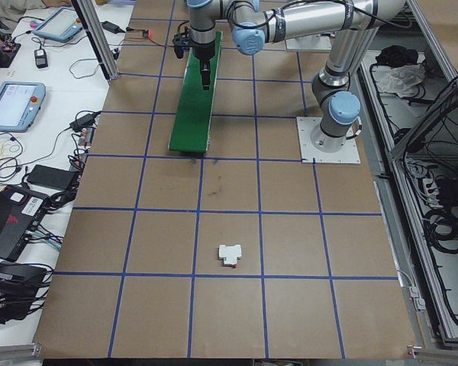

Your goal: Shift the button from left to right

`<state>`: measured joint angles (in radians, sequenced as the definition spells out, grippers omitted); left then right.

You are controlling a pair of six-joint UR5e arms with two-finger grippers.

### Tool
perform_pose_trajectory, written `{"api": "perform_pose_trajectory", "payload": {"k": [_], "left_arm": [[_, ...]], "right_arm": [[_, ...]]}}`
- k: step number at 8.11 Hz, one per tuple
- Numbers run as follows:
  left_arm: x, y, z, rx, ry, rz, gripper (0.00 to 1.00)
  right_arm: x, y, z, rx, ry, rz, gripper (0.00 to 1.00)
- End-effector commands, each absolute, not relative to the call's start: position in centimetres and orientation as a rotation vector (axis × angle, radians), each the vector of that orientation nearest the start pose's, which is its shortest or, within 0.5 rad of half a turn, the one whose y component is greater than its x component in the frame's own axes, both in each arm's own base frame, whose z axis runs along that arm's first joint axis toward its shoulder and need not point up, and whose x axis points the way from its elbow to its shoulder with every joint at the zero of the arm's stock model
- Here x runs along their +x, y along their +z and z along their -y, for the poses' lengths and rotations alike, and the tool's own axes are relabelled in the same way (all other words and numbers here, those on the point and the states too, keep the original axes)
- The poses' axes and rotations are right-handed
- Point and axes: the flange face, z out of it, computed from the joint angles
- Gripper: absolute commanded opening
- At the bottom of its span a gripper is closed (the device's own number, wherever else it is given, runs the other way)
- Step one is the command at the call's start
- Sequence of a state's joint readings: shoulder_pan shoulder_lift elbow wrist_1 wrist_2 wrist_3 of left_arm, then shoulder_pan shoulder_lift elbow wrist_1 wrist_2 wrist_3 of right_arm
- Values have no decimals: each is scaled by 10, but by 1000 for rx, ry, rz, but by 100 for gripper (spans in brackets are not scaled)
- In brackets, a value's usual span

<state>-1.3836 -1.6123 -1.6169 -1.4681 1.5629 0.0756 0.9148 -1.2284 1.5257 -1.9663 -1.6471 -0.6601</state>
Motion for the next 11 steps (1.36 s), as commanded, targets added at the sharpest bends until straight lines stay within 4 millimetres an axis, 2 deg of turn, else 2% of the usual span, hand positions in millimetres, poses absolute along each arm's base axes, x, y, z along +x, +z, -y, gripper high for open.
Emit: {"api": "perform_pose_trajectory", "payload": {"k": [1,3,4,5,6,9,11], "left_arm": [[-37,455,526,-176,-26,-3142,100],[-37,454,526,-178,-23,-3142,100],[-37,454,526,-178,-23,-3142,100],[-37,454,526,-178,-23,-3142,100],[-37,453,526,-178,-21,-3142,100],[-36,455,528,-176,-44,-3140,100],[-36,456,529,-176,-61,-3139,100]], "right_arm": [[-132,453,573,41,-161,-3264,100],[0,488,569,76,-287,-3199,100],[56,501,563,61,-332,-3178,100],[110,508,556,-16,-350,-3159,100],[148,509,548,7,-348,-3118,100],[174,507,540,-11,-314,-3044,100],[170,507,540,-19,-315,-3085,100]]}}
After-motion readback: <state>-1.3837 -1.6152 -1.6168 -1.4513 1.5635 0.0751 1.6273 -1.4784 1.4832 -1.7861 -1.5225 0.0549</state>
